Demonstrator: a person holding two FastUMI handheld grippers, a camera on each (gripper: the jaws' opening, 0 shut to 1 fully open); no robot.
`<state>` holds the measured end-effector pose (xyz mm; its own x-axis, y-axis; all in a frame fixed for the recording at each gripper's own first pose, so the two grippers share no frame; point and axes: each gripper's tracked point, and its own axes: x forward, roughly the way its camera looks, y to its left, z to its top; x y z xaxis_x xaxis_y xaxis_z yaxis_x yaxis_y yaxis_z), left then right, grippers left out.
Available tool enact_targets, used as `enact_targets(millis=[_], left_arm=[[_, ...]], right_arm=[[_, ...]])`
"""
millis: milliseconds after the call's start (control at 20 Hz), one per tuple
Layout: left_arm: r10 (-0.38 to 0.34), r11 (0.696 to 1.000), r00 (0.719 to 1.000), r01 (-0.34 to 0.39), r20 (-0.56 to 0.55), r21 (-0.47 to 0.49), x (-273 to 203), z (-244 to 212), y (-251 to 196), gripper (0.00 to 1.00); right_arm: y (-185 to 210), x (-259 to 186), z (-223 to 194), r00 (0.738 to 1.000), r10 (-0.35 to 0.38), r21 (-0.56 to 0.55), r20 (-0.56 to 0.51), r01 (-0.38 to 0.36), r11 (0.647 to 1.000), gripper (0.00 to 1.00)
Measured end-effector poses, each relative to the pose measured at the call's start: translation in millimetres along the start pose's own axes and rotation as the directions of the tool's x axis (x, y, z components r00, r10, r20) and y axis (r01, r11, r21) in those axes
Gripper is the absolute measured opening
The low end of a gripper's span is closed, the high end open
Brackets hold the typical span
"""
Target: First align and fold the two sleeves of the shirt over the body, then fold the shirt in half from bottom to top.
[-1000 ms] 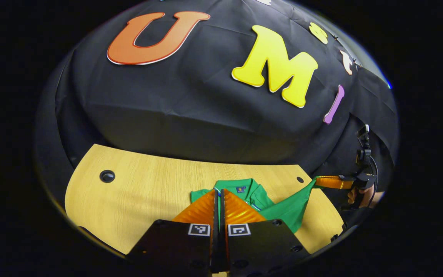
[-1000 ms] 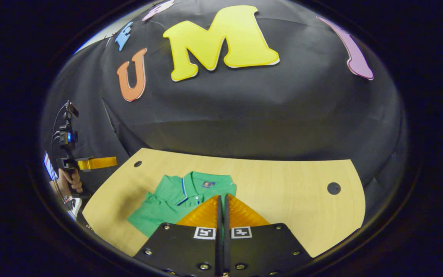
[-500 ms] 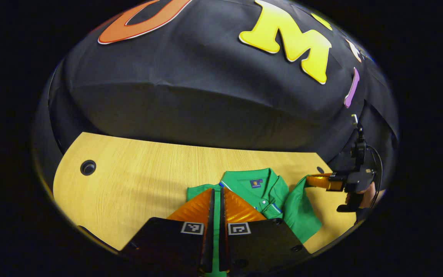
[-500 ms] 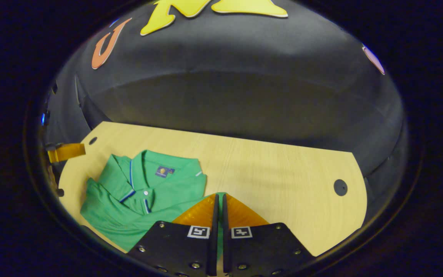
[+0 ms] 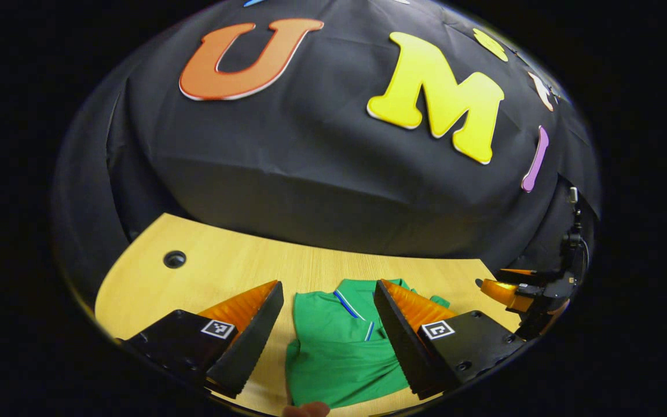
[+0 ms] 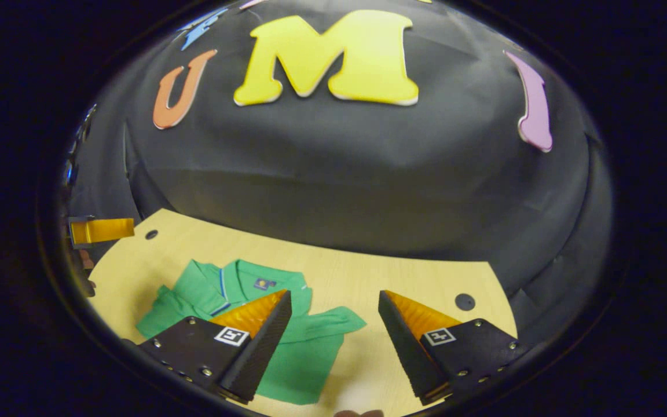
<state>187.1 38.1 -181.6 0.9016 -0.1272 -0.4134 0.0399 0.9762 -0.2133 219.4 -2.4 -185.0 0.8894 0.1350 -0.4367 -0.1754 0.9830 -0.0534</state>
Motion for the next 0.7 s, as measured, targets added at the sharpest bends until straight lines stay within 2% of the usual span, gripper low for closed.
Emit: enact_targets(millis=[50, 200, 400, 550, 600, 700], left_arm=[[0.013, 1.0, 0.999, -0.014, 0.038, 0.019, -19, 15, -5, 1.0], [0.02, 0.998, 0.988, -0.028, 0.155, 0.052, -85, 55, -28, 0.99], [0.057, 0.994, 0.953, -0.082, 0.299, 0.071, -168, 84, -45, 0.98], [0.06, 0.991, 0.933, -0.098, 0.356, 0.092, -215, 91, -56, 0.98], [0.055, 0.991, 0.93, -0.096, 0.364, 0.095, -226, 91, -58, 0.98], [0.045, 0.992, 0.926, -0.087, 0.375, 0.095, -240, 87, -62, 0.98]], right_arm=[[7, -23, 15, 0.999, 0.001, -0.002, 0.046, 0.0, 1.0, 0.91], [28, -96, 53, 0.984, 0.006, -0.006, 0.179, -0.005, 1.0, 0.93], [41, -184, 93, 0.937, -0.032, 0.009, 0.347, 0.03, 1.0, 0.93], [51, -231, 105, 0.898, -0.063, 0.016, 0.435, 0.062, 0.998, 0.93], [58, -243, 106, 0.89, -0.059, 0.011, 0.453, 0.061, 0.998, 0.91], [64, -261, 103, 0.882, -0.075, 0.004, 0.465, 0.083, 0.997, 0.93]])
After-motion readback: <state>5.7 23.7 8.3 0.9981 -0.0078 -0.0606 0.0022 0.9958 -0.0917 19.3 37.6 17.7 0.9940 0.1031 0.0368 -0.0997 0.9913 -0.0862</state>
